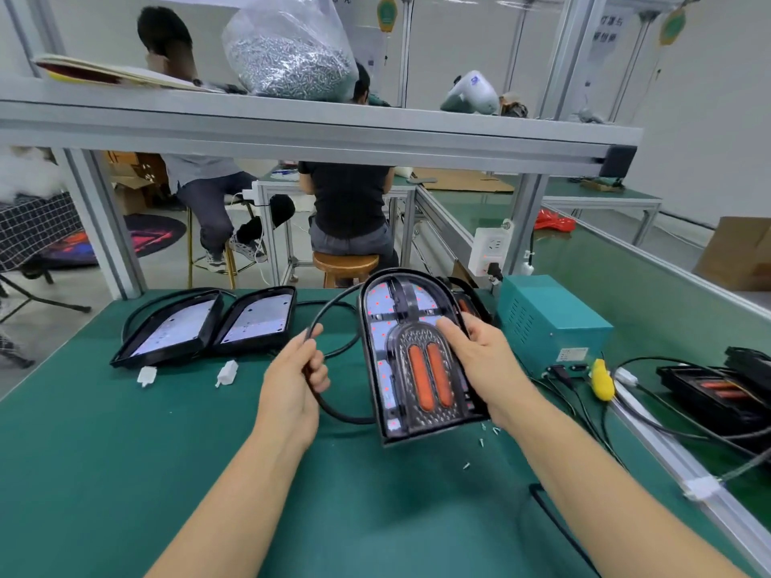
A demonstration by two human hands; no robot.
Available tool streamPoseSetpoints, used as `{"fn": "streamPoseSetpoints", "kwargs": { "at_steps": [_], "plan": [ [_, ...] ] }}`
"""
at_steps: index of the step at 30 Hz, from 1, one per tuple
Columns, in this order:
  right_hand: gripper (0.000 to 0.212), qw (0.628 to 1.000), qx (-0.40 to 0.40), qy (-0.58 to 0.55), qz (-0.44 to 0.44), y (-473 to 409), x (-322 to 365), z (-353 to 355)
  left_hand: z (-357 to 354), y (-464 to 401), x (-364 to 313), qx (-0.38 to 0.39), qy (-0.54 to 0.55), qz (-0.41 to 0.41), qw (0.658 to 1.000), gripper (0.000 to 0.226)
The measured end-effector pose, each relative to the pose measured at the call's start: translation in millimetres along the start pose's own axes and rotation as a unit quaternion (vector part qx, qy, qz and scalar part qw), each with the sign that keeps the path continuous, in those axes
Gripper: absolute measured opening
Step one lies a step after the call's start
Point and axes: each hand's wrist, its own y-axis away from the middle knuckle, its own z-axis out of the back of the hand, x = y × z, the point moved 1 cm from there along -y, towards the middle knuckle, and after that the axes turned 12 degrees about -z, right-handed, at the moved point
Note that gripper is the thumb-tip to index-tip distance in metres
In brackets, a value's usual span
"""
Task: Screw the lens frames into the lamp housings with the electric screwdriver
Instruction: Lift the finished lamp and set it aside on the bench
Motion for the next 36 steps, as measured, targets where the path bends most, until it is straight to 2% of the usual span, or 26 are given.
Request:
{"fn": "streamPoseSetpoints", "kwargs": {
  "at_steps": [2, 4, 6, 10, 12, 14, 18, 21, 29, 32, 36],
  "plan": [
    [0.03, 0.999, -0.034, 0.006, 0.006, -1, 0, -8, -11, 15, -1, -0.008, 0.029, 0.005, 1.0, 0.021],
    [0.026, 0.998, -0.064, 0.013, 0.013, -2, 1, -14, -21, 30, -4, 0.015, 0.04, 0.017, 0.999, 0.023],
    [0.025, 0.996, -0.085, 0.009, 0.012, -1, 1, -19, -27, 43, -6, 0.078, 0.03, 0.011, 0.996, 0.027],
    [0.02, 0.992, -0.122, 0.002, 0.009, -1, 2, -25, -33, 52, -10, 0.189, -0.023, -0.065, 0.98, 0.058],
    [0.022, 0.993, -0.119, -0.013, -0.006, 0, 1, -26, -33, 49, -9, 0.168, -0.063, -0.074, 0.981, 0.061],
    [0.032, 0.995, -0.09, -0.042, -0.032, 3, -1, -27, -32, 45, -8, 0.134, -0.08, -0.076, 0.985, 0.055],
    [0.042, 0.992, 0.012, -0.108, -0.062, 9, -3, -25, -33, 42, -8, 0.091, -0.064, -0.089, 0.99, 0.045],
    [0.044, 0.989, 0.067, -0.128, -0.042, 17, -1, -22, -35, 43, -8, 0.071, -0.042, -0.087, 0.993, 0.043],
    [0.047, 0.988, 0.05, -0.148, -0.018, 32, 0, -17, -44, 52, -8, 0.079, -0.038, -0.117, 0.989, 0.043],
    [0.042, 0.985, 0.036, -0.166, -0.003, 37, -2, -8, -53, 57, -10, 0.101, -0.039, -0.135, 0.985, 0.043],
    [0.049, 0.979, 0.02, -0.199, 0.027, 44, -2, 10, -71, 64, -12, 0.136, -0.032, -0.145, 0.98, 0.044]
  ]
}}
